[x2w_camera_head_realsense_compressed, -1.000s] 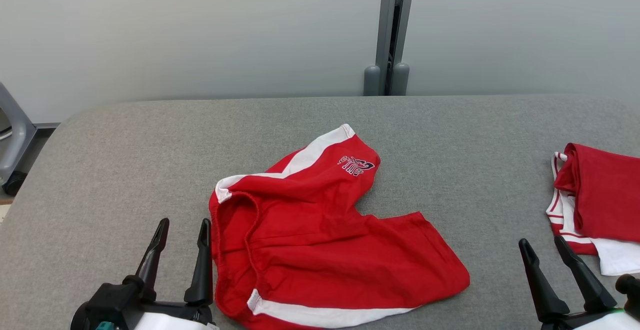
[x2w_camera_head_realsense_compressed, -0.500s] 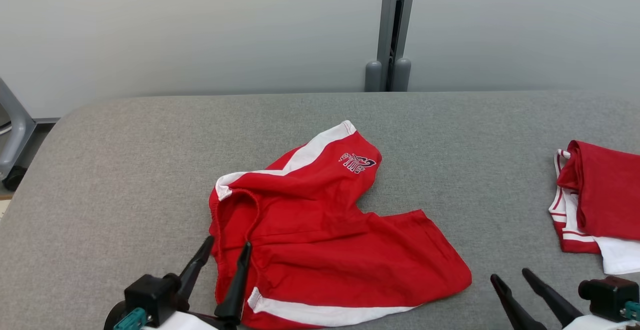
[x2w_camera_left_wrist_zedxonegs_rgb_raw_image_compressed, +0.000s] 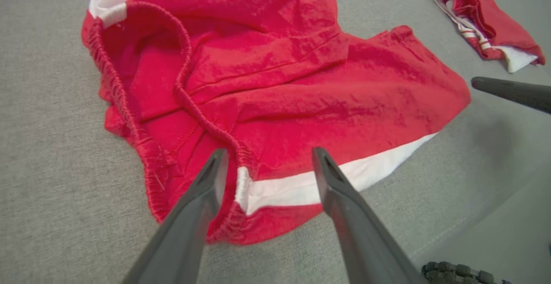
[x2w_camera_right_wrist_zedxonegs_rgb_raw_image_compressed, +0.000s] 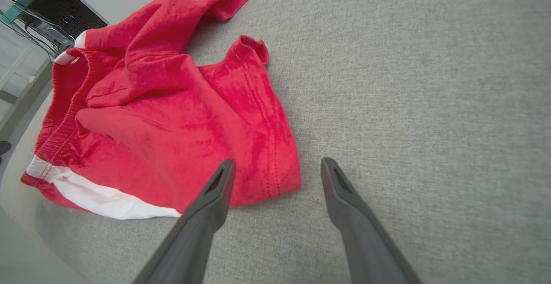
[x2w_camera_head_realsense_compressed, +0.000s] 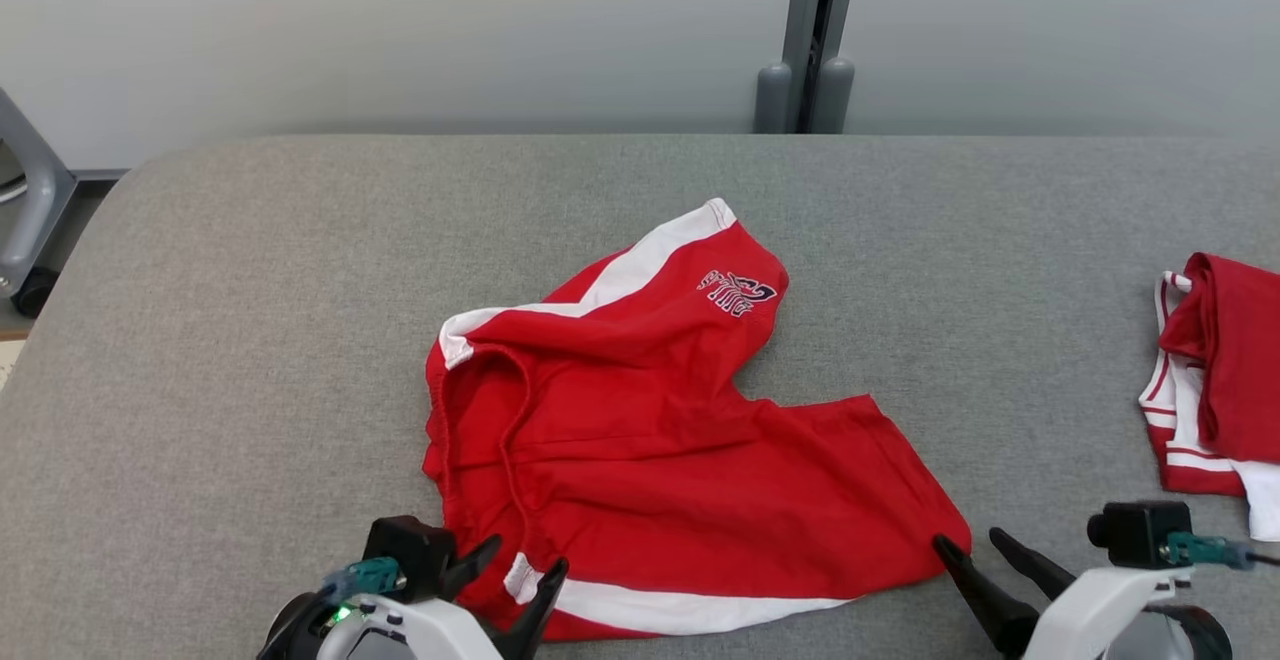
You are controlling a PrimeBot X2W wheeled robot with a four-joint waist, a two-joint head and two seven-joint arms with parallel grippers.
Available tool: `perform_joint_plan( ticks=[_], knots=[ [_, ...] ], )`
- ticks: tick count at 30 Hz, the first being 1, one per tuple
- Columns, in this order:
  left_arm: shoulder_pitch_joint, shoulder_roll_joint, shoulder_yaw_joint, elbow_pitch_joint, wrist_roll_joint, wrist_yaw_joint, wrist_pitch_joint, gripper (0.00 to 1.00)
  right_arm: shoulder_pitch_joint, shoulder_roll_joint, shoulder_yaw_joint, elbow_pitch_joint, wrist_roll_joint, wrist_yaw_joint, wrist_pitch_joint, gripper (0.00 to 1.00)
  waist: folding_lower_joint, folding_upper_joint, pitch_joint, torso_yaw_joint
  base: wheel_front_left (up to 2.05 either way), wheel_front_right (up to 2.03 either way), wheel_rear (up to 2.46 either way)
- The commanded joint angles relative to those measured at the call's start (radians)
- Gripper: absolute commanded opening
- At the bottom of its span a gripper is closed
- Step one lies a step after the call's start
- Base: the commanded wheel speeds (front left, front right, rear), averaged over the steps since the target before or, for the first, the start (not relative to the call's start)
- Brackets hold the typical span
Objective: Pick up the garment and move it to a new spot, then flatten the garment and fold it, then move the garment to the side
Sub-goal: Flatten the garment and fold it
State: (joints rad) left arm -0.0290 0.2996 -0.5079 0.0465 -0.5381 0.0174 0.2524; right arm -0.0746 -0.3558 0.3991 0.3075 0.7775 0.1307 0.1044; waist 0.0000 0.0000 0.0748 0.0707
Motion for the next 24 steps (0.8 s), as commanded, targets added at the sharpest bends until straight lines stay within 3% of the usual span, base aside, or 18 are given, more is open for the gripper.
perform_joint_plan(
  ticks=[1, 9, 20, 21, 22, 24],
  knots=[
    [-0.025, 0.005, -0.003, 0.005, 0.003, -0.003, 0.017, 1.00, -0.024, -0.006, 0.007, 0.014, 0.011, 0.000, -0.002, 1.00, 0.0000, 0.0000, 0.010, 0.003, 0.00, 0.00, 0.00],
    [-0.050, 0.022, -0.037, 0.030, -0.010, -0.007, 0.133, 1.00, -0.107, -0.011, 0.061, 0.105, 0.054, 0.000, -0.009, 1.00, 0.0000, 0.0000, 0.040, 0.012, 0.00, 0.00, 0.00],
    [-0.083, 0.026, -0.052, 0.075, 0.000, 0.009, 0.174, 1.00, -0.143, -0.006, 0.153, 0.150, 0.126, 0.000, -0.016, 1.00, 0.0000, 0.0000, 0.055, 0.013, 0.00, 0.00, 0.00],
    [-0.085, 0.026, -0.052, 0.078, 0.000, 0.009, 0.173, 1.00, -0.146, -0.007, 0.160, 0.154, 0.133, 0.000, -0.017, 0.86, 0.0000, 0.0000, 0.055, 0.013, 0.00, 0.00, 0.00],
    [-0.085, 0.026, -0.053, 0.080, -0.001, 0.010, 0.173, 1.00, -0.148, -0.008, 0.167, 0.157, 0.136, 0.000, -0.021, 0.62, 0.0000, 0.0000, 0.054, 0.013, 0.00, 0.00, 0.00],
    [-0.083, 0.023, -0.052, 0.082, -0.007, 0.008, 0.169, 0.79, -0.153, -0.010, 0.180, 0.163, 0.145, 0.000, -0.030, 0.28, 0.0000, 0.0000, 0.054, 0.013, 0.00, 0.00, 0.00]
  ],
)
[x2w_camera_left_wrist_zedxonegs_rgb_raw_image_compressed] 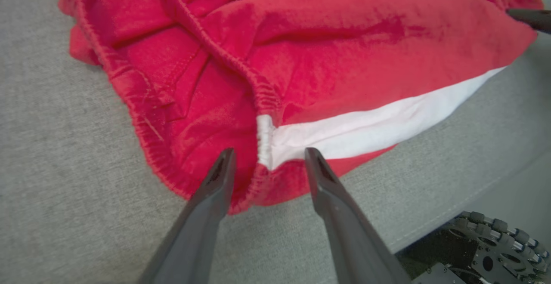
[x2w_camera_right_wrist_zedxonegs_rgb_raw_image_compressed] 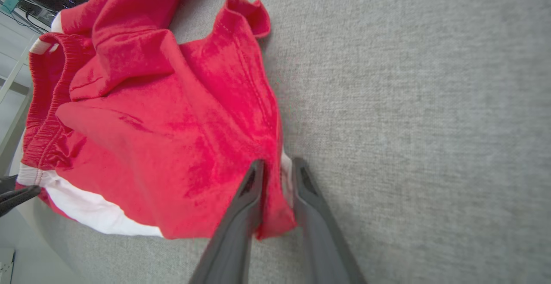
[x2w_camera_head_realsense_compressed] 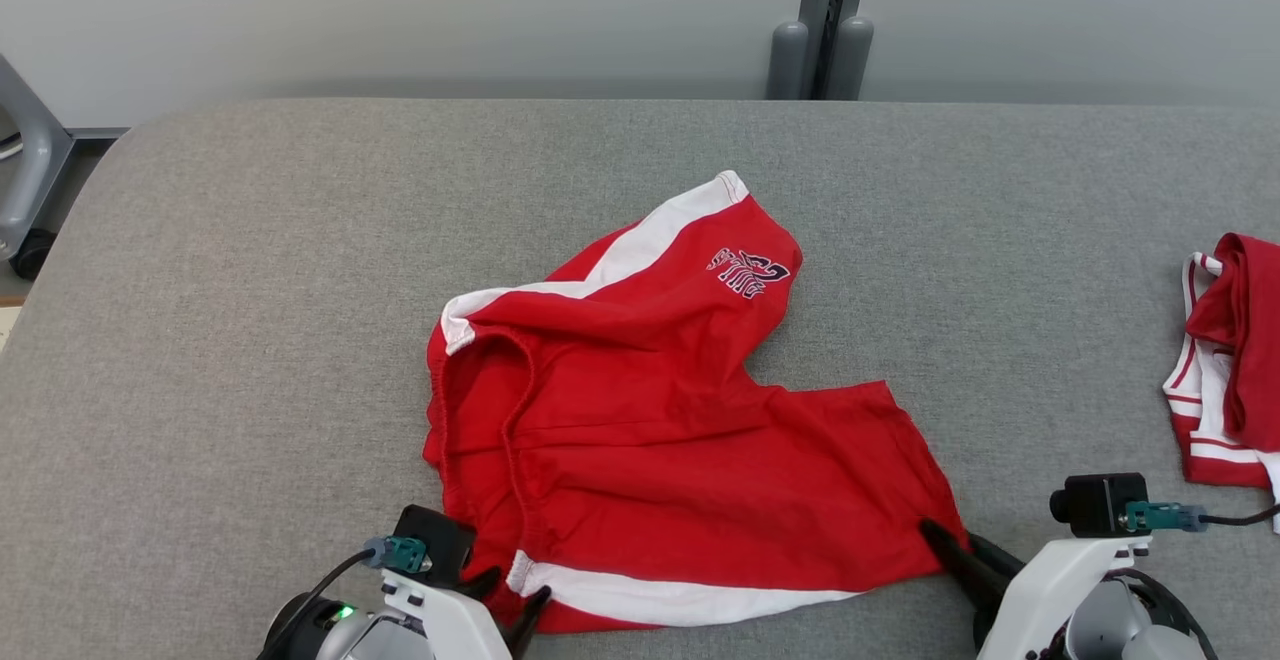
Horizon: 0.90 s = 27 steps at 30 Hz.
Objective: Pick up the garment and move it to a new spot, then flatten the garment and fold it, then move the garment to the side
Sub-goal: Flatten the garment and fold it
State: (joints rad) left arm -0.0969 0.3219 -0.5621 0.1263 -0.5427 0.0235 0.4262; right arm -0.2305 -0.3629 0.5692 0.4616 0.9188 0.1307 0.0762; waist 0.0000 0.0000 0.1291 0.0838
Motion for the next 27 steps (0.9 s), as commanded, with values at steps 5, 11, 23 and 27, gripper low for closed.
perform_joint_plan(
  ticks=[5, 11, 23, 27],
  knots=[
    [-0.020, -0.002, 0.002, 0.009, -0.009, -0.004, -0.014, 0.04, -0.016, -0.010, 0.034, 0.024, 0.026, 0.000, -0.018, 0.00, 0.0000, 0.0000, 0.000, 0.000, 0.00, 0.00, 0.00],
    [-0.017, -0.005, 0.016, 0.009, -0.018, -0.002, -0.049, 0.00, -0.028, -0.023, 0.052, 0.028, 0.049, 0.000, -0.067, 0.00, 0.0000, 0.0000, -0.016, 0.000, 0.00, 0.00, 0.00],
    [-0.033, 0.001, 0.088, -0.127, -0.034, 0.003, -0.177, 0.00, -0.015, -0.064, 0.044, -0.071, 0.128, 0.000, -0.146, 0.00, 0.0000, 0.0000, -0.083, 0.000, 0.00, 0.00, 0.00],
    [-0.102, 0.002, 0.116, -0.140, -0.020, -0.004, -0.220, 0.00, -0.062, -0.077, 0.026, -0.107, 0.135, 0.000, -0.145, 0.00, 0.0000, 0.0000, -0.074, -0.008, 0.00, 0.00, 0.00]
  ],
)
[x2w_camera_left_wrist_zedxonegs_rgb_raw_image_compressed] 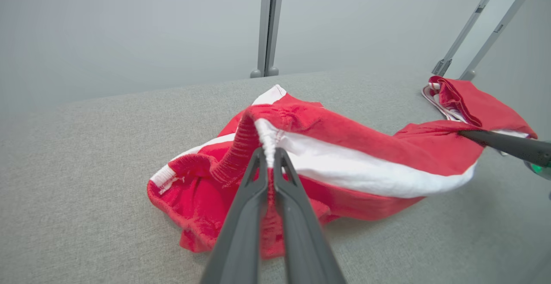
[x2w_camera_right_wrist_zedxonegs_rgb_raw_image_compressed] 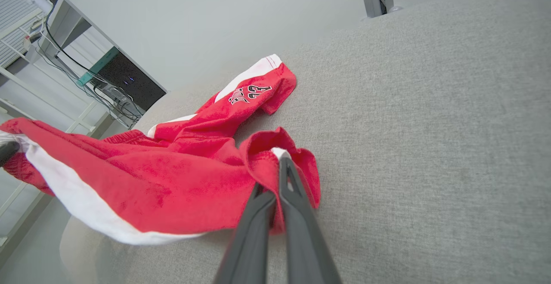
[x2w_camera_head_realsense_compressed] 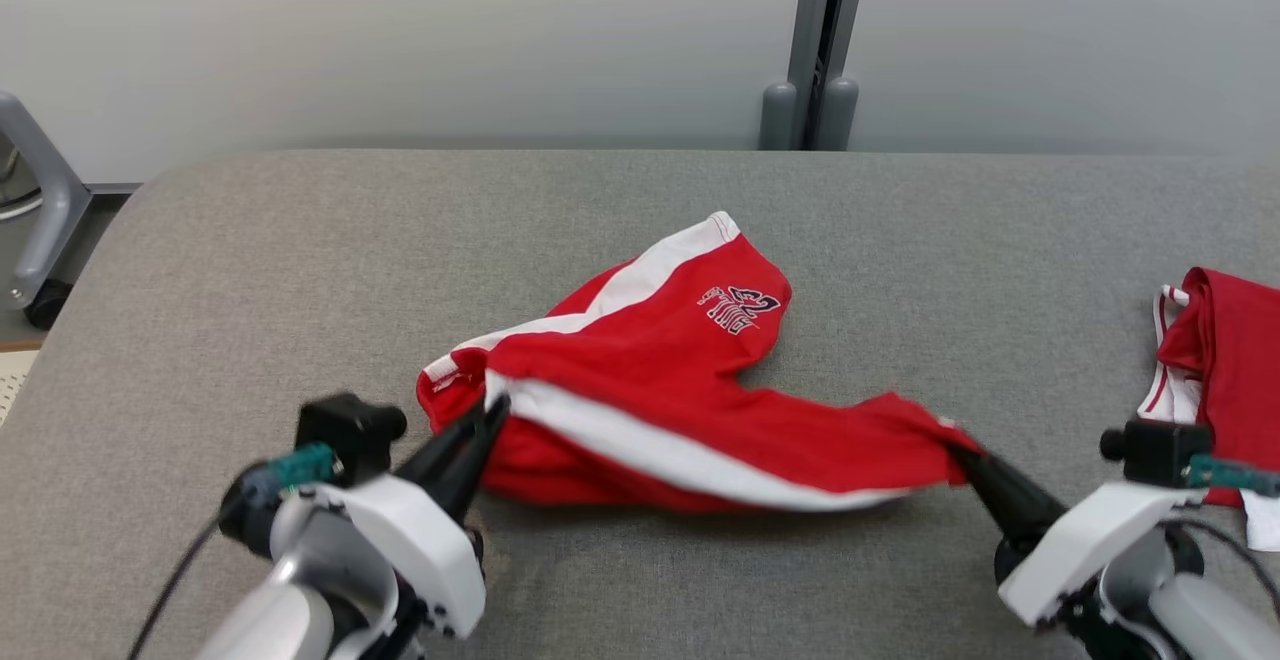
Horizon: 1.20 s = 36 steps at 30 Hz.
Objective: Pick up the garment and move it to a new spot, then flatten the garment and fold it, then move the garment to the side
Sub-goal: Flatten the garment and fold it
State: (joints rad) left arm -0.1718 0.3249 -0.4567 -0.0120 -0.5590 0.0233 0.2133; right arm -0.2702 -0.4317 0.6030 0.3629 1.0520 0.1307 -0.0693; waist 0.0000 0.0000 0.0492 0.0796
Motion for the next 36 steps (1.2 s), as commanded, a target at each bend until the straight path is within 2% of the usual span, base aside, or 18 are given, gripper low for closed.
perform_joint_plan(
  ticks=[1, 8, 9, 13, 20, 23, 28, 36],
  knots=[
    [-0.049, 0.000, 0.016, 0.005, -0.008, -0.009, -0.007, 0.00, -0.037, -0.007, -0.013, -0.014, 0.007, 0.000, 0.005, 0.00, 0.0000, 0.0000, 0.012, -0.006, 0.00, 0.00, 0.00],
    [-0.295, 0.031, 0.047, 0.109, -0.018, -0.082, 0.032, 0.00, -0.225, -0.008, -0.052, -0.039, 0.020, 0.000, 0.069, 0.00, 0.0000, 0.0000, 0.101, -0.028, 0.00, 0.00, 0.00],
    [-0.295, 0.031, 0.047, 0.109, -0.018, -0.082, 0.032, 0.00, -0.225, -0.008, -0.052, -0.039, 0.020, 0.000, 0.069, 0.00, 0.0000, 0.0000, 0.101, -0.028, 0.00, 0.00, 0.00],
    [-0.492, 0.023, 0.060, 0.204, -0.034, -0.120, 0.044, 0.00, -0.386, 0.001, -0.074, -0.016, 0.031, 0.000, 0.118, 0.00, 0.0000, 0.0000, 0.177, -0.044, 0.00, 0.00, 0.00],
    [-0.872, 0.039, 0.033, 0.416, -0.023, -0.151, 0.037, 0.00, -0.713, 0.036, -0.103, 0.087, 0.055, 0.000, 0.168, 0.00, 0.0000, 0.0000, 0.320, -0.067, 0.00, 0.00, 0.00],
    [-1.025, 0.070, -0.007, 0.513, 0.005, -0.152, 0.013, 0.00, -0.860, 0.057, -0.104, 0.131, 0.038, 0.000, 0.143, 0.00, 0.0000, 0.0000, 0.369, -0.083, 0.00, 0.00, 0.00],
    [-1.233, 0.075, -0.094, 0.651, -0.030, -0.153, -0.048, 0.00, -1.057, 0.088, -0.113, 0.216, 0.032, 0.000, 0.072, 0.00, 0.0000, 0.0000, 0.415, -0.080, 0.00, 0.00, 0.00],
    [-1.424, 0.018, -0.135, 0.865, -0.128, -0.153, -0.155, 0.00, -1.273, 0.081, -0.088, 0.321, 0.012, 0.000, -0.025, 0.00, 0.0000, 0.0000, 0.446, -0.071, 0.00, 0.00, 0.00]
  ],
)
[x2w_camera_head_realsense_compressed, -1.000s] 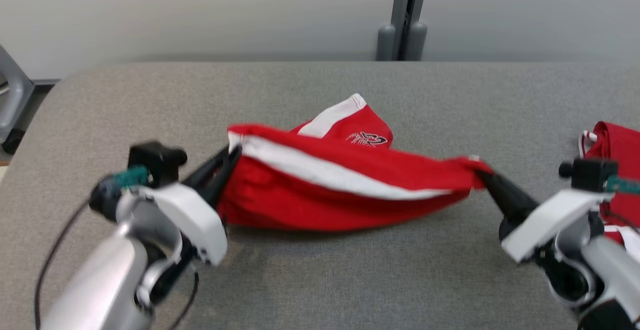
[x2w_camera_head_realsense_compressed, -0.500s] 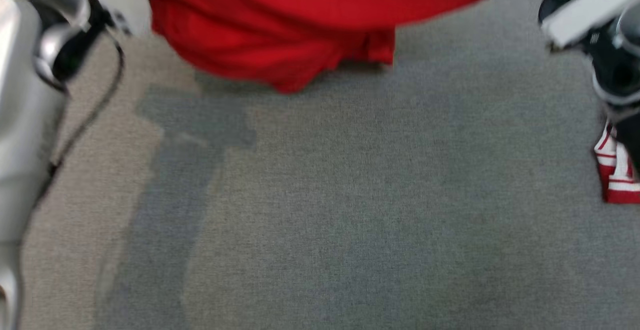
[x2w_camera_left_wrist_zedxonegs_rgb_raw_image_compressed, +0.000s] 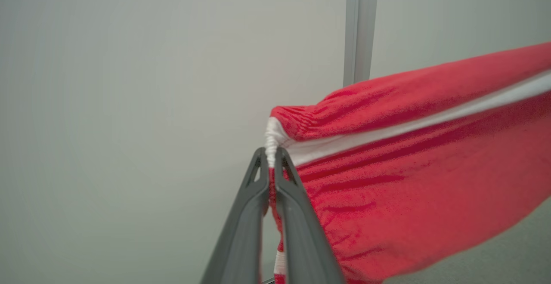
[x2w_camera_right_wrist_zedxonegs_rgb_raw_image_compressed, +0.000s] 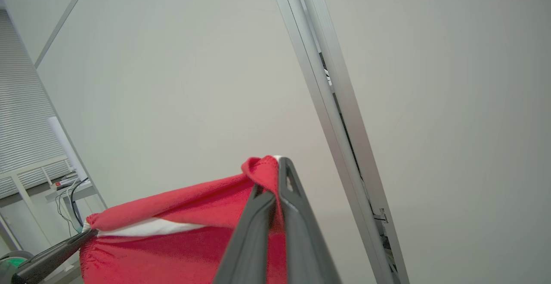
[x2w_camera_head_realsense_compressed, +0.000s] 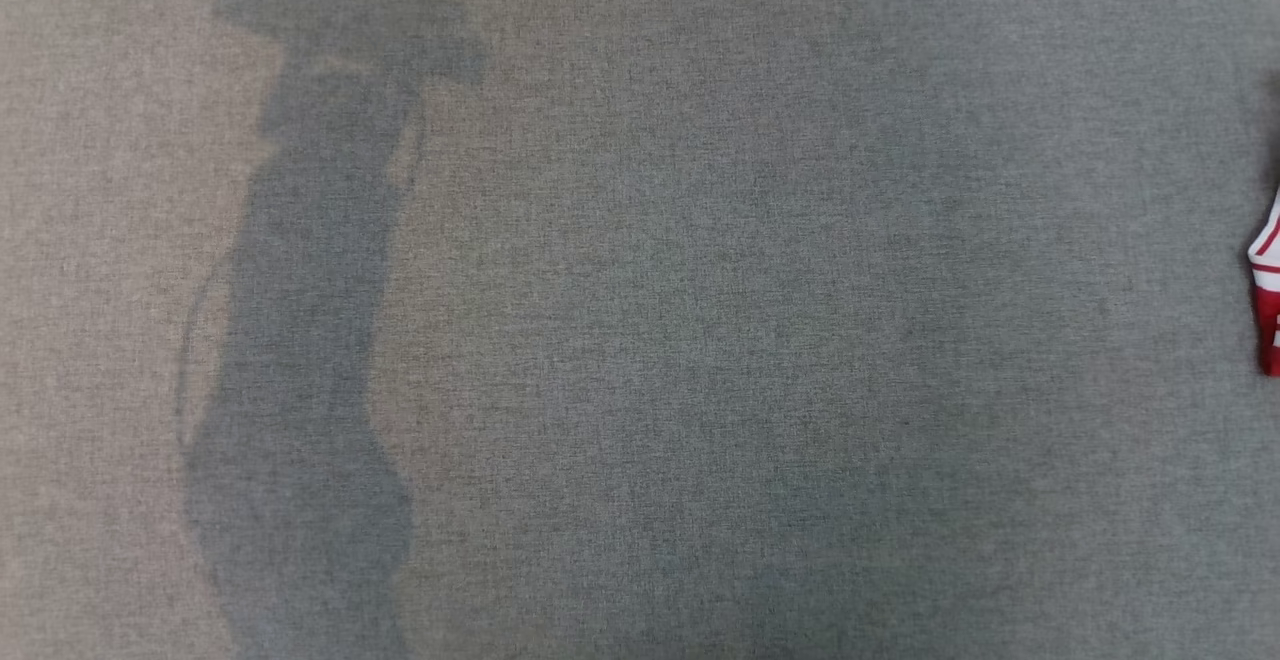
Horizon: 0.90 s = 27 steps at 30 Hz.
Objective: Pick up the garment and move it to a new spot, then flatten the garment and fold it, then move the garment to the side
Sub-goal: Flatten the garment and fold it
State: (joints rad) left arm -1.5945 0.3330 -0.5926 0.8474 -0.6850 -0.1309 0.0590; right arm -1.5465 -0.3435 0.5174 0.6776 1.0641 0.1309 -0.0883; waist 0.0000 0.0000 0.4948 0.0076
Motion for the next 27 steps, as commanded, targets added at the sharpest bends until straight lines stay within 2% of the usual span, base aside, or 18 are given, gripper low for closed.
perform_joint_plan(
  ticks=[1, 5, 10, 15, 18, 27],
  knots=[
    [-0.016, 0.005, -0.002, 0.024, -0.015, 0.001, -0.012, 0.00, -0.013, -0.008, 0.003, 0.016, 0.001, 0.000, -0.011, 0.00, 0.0000, 0.0000, 0.005, 0.001, 0.00, 0.00, 0.00],
    [-0.018, -0.019, -0.050, 0.072, -0.059, 0.001, -0.044, 0.00, -0.023, -0.009, 0.052, 0.035, 0.016, 0.000, -0.009, 0.00, 0.0000, 0.0000, 0.009, 0.001, 0.00, 0.00, 0.00],
    [0.067, -0.015, -0.156, 0.092, -0.111, 0.001, -0.047, 0.00, 0.078, -0.014, 0.145, 0.035, 0.049, 0.000, -0.008, 0.00, 0.0000, 0.0000, -0.010, -0.009, 0.00, 0.00, 0.00],
    [0.183, 0.021, -0.273, 0.041, -0.191, 0.001, -0.031, 0.00, 0.212, -0.043, 0.242, -0.009, 0.102, 0.000, 0.012, 0.00, 0.0000, 0.0000, -0.042, -0.022, 0.00, 0.00, 0.00],
    [0.245, 0.035, -0.298, 0.021, -0.248, 0.001, -0.019, 0.00, 0.272, -0.055, 0.279, -0.028, 0.131, 0.000, 0.029, 0.00, 0.0000, 0.0000, -0.070, -0.029, 0.00, 0.00, 0.00],
    [0.542, 0.121, -0.373, -0.106, -0.503, 0.001, 0.158, 0.00, 0.542, -0.157, 0.437, -0.128, 0.248, 0.000, 0.168, 0.00, 0.0000, 0.0000, -0.257, -0.055, 0.00, 0.00, 0.00]
  ],
)
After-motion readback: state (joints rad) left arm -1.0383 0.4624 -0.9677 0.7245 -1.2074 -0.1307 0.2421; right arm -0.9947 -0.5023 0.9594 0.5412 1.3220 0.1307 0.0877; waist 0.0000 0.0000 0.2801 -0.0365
